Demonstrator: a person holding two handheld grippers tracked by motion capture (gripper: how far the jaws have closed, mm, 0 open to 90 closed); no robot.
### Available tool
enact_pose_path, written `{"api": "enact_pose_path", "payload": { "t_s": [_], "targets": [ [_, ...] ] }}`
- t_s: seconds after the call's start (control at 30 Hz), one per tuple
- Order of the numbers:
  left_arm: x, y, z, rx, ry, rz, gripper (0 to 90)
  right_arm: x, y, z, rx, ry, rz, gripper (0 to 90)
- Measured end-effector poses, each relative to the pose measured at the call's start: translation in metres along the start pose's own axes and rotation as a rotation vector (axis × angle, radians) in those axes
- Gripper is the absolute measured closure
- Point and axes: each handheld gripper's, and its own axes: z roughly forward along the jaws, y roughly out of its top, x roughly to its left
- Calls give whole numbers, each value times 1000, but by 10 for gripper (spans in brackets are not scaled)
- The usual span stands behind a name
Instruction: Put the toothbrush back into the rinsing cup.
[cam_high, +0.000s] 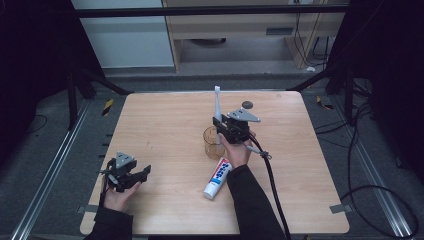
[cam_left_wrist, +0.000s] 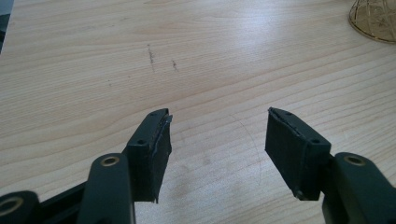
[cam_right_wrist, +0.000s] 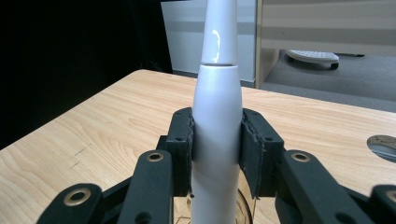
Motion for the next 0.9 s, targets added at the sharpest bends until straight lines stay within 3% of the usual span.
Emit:
{"api": "enact_pose_path", "payload": {
  "t_s": [0.23,0.9],
  "targets": [
    [0,0,0,1,0,1,398,-5,-6,-3,14,-6,16,667],
    [0,0,1,5,1,5,398,-8,-20,-1,74,-11,-15,664]
  ]
}}
